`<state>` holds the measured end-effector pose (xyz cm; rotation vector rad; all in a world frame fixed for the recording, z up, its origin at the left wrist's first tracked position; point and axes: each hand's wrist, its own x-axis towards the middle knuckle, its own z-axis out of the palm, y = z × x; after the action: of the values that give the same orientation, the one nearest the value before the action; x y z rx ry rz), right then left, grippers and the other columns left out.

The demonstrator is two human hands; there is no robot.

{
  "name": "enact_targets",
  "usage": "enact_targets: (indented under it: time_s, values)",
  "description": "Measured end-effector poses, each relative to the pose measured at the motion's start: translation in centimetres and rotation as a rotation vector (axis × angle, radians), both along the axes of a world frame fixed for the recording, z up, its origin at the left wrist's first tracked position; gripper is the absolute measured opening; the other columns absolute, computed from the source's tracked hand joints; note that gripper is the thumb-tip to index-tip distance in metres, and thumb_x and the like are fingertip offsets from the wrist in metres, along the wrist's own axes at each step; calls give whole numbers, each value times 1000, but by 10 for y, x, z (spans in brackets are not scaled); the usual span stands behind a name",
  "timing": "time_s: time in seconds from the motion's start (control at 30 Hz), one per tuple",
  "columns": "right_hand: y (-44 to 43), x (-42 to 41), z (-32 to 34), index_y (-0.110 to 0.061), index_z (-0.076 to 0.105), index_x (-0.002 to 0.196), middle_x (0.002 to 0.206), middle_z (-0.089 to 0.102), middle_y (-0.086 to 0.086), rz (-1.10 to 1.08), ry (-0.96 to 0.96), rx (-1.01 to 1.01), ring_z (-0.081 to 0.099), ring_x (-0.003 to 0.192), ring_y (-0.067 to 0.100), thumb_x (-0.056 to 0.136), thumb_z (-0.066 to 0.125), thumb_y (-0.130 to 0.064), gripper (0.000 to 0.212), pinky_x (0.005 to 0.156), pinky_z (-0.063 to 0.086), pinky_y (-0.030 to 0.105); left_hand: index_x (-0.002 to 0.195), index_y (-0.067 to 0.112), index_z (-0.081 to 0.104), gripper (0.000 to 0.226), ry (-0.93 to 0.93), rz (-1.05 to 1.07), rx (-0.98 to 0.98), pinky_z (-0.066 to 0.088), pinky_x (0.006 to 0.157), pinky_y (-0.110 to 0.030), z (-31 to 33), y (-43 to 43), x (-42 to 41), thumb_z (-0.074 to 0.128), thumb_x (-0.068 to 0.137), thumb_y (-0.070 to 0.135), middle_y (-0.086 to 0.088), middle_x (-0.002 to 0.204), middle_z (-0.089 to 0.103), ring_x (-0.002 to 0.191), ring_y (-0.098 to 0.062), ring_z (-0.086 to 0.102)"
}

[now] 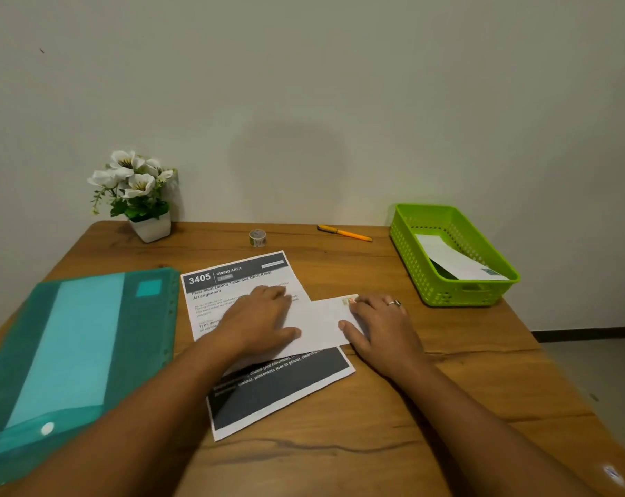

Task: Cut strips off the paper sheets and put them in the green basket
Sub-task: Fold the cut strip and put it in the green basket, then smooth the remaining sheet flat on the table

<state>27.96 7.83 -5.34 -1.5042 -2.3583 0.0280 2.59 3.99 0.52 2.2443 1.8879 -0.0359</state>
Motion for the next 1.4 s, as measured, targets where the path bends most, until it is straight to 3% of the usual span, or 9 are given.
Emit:
enact_targets:
  time_s: [0.17, 0.47, 0.6, 0.77, 0.87, 0.97, 1.1, 1.2, 1.4]
  values:
    - [2, 0, -3, -23, 71, 124, 133, 65, -2, -4, 18, 19, 55, 120, 21, 98, 49, -57, 49, 100, 46, 42, 149, 33, 45, 81, 34, 144, -36, 47, 106, -44, 9, -22, -53, 63, 82, 75, 6, 153, 41, 137, -17, 37]
    - [-1, 1, -1, -23, 69, 127, 135, 62, -3, -3, 52, -22, 51, 124, 21, 94, 49, -64, 57, 100, 45, 44, 133, 35, 48, 81, 54, 226, -172, 48, 102, -44, 16, -20, -65, 78, 68, 74, 9, 136, 52, 128, -18, 42]
    - [-2, 3, 1, -26, 59, 136, 135, 58, -5, -54, 206, -133, 49, 123, 17, 89, 63, -64, 61, 98, 49, 42, 105, 36, 57, 35, -205, 291, -106, 54, 84, -31, 14, -18, -68, 82, 81, 42, 12, 119, 61, 103, -9, 56]
    - [4, 12, 1, -28, 42, 153, 129, 65, -11, -206, 752, -388, 59, 120, 9, 83, 86, -34, 83, 99, 52, 31, 94, 23, 70, 8, -714, 423, -8, 54, 72, -29, 9, -29, -72, 74, 92, 17, 3, 96, 71, 92, -19, 67]
    - [3, 12, 11, -18, 62, 130, 96, 76, -5, -183, 989, -477, 74, 99, 18, 92, 78, -10, 43, 74, 54, 16, 94, 17, 74, 5, -1013, 456, 27, 55, 73, -34, 7, -36, -75, 77, 90, 16, -1, 89, 75, 87, -24, 70]
    - [-3, 12, 23, -6, 73, 100, 91, 80, 4, -189, 1153, -531, 77, 89, 23, 94, 72, -3, 7, 65, 59, 22, 107, 23, 73, 18, -1129, 500, 79, 57, 69, -29, 4, -40, -72, 76, 90, 17, -4, 89, 76, 85, -22, 73]
    - [-7, 16, 32, -4, 72, 99, 95, 80, 9, -277, 1290, -548, 77, 85, 22, 93, 74, -5, 6, 74, 63, 37, 109, 19, 72, 20, -1129, 505, -23, 61, 79, -39, 4, -38, -68, 74, 91, 10, -1, 95, 80, 88, -21, 77]
    - [-9, 20, 40, -7, 71, 95, 94, 81, 4, -312, 1337, -535, 78, 87, 21, 92, 75, -8, 5, 78, 63, 43, 101, 11, 74, 8, -1064, 490, -40, 63, 74, -34, 7, -33, -65, 73, 93, 10, -4, 90, 80, 81, -20, 77]
    - [-6, 42, 65, -8, 72, 89, 79, 76, 6, -239, 1353, -479, 61, 62, 13, 92, 74, -7, 4, 49, 46, 23, 100, 4, 69, 14, -1119, 428, 33, 57, 55, -28, 23, -11, -55, 69, 96, 17, -14, 86, 77, 62, -19, 69]
